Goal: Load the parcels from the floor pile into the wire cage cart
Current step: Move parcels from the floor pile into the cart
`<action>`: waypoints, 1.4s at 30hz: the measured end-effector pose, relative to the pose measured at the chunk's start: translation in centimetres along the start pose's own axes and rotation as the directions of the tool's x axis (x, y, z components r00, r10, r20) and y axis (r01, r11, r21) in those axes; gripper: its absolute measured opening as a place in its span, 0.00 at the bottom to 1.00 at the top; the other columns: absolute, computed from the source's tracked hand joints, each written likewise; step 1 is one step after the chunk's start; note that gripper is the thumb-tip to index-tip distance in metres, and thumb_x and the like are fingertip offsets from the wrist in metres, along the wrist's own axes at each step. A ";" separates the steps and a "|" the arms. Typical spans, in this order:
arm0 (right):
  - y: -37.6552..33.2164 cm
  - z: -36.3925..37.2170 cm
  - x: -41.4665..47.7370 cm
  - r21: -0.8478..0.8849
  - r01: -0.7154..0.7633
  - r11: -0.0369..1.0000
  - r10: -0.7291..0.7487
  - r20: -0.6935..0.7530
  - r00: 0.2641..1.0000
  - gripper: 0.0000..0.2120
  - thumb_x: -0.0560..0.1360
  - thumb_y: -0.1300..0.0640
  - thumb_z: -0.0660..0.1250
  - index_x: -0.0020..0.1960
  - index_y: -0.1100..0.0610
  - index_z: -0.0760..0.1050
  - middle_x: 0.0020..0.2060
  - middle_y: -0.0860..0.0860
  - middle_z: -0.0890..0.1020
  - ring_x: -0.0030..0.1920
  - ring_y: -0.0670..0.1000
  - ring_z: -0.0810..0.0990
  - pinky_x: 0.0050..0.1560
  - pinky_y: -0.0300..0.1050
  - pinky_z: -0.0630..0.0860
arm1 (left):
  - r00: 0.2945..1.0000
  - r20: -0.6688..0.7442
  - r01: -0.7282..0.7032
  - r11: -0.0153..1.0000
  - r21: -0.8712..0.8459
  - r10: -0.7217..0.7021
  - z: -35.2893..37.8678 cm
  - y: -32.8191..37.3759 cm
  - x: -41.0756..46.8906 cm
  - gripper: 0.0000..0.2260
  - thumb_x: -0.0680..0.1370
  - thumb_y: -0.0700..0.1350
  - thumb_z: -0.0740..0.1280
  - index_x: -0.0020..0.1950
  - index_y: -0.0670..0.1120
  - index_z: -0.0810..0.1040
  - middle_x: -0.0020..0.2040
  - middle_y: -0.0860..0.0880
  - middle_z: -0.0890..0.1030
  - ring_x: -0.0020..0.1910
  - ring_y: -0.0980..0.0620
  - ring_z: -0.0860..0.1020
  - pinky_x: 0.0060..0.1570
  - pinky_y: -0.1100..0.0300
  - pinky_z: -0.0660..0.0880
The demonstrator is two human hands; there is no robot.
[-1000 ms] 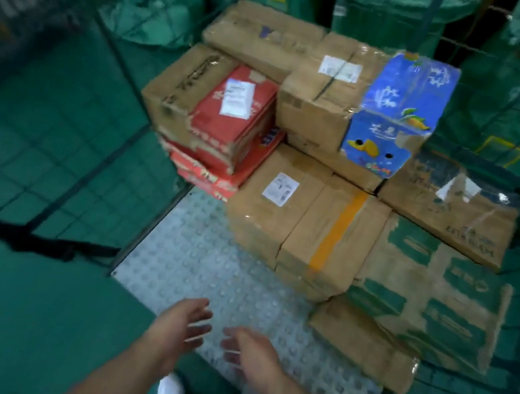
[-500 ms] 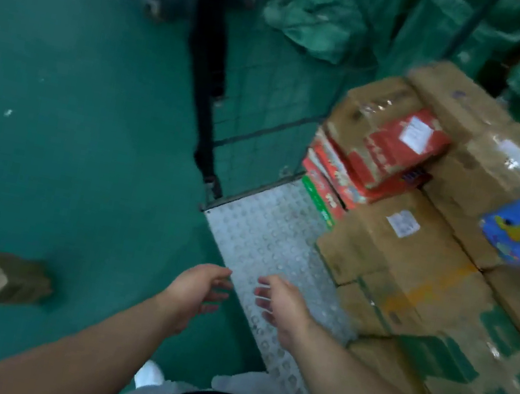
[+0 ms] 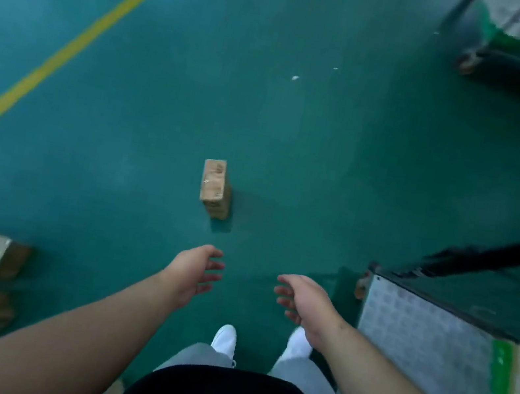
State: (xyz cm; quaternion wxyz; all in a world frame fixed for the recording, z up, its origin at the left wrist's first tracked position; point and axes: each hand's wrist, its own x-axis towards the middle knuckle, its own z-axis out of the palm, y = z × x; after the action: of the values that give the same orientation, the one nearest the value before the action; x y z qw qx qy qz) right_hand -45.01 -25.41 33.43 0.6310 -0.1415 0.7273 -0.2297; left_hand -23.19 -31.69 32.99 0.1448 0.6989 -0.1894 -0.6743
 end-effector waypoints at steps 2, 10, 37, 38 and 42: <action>-1.5 1.8 1.7 -0.073 -0.027 0.997 0.029 0.023 0.999 0.08 0.80 0.52 0.65 0.55 0.53 0.81 0.46 0.50 0.85 0.43 0.49 0.80 0.46 0.45 0.73 | 0.997 -0.049 0.052 0.994 -0.091 -0.057 -2.0 -0.5 0.9 0.12 0.82 0.49 0.62 0.60 0.47 0.80 0.55 0.47 0.83 0.49 0.46 0.80 0.46 0.54 0.73; -10.0 5.6 10.1 -0.405 -0.001 0.914 0.087 0.194 0.977 0.08 0.80 0.52 0.64 0.55 0.54 0.79 0.48 0.50 0.84 0.46 0.51 0.81 0.47 0.46 0.74 | 0.963 -0.192 0.125 0.947 -0.297 -0.188 -4.0 2.5 4.4 0.13 0.82 0.50 0.63 0.63 0.46 0.79 0.58 0.46 0.83 0.52 0.46 0.81 0.47 0.53 0.73; -31.1 24.5 33.3 -0.960 0.213 0.183 0.126 0.237 0.963 0.12 0.77 0.51 0.60 0.50 0.57 0.78 0.51 0.56 0.85 0.40 0.52 0.78 0.48 0.53 0.81 | 0.900 -0.164 0.151 0.640 -0.753 -0.404 -14.6 16.3 26.0 0.11 0.80 0.47 0.64 0.58 0.44 0.80 0.51 0.47 0.84 0.44 0.48 0.82 0.39 0.57 0.75; -31.5 25.0 35.3 -0.968 0.208 0.143 0.137 0.228 0.964 0.12 0.77 0.51 0.60 0.50 0.57 0.78 0.51 0.55 0.85 0.40 0.52 0.78 0.46 0.51 0.79 | 0.897 -0.148 0.178 0.646 -0.743 -0.418 -14.7 16.4 28.0 0.11 0.80 0.47 0.64 0.58 0.44 0.80 0.51 0.47 0.84 0.43 0.48 0.82 0.40 0.56 0.76; -32.3 27.5 43.2 -0.973 0.228 -0.038 0.193 0.217 0.957 0.11 0.80 0.51 0.59 0.52 0.55 0.78 0.50 0.55 0.84 0.42 0.52 0.77 0.48 0.50 0.78 | 0.880 -0.075 0.288 0.653 -0.700 -0.468 -14.2 15.3 35.8 0.12 0.81 0.48 0.63 0.62 0.45 0.78 0.54 0.47 0.84 0.46 0.49 0.82 0.48 0.54 0.78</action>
State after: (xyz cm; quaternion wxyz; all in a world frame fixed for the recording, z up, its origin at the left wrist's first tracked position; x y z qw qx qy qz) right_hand -27.81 -78.72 10.45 0.4295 -0.5935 0.5644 0.3805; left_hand -9.37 -62.47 8.95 0.2639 0.7015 0.2368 -0.6181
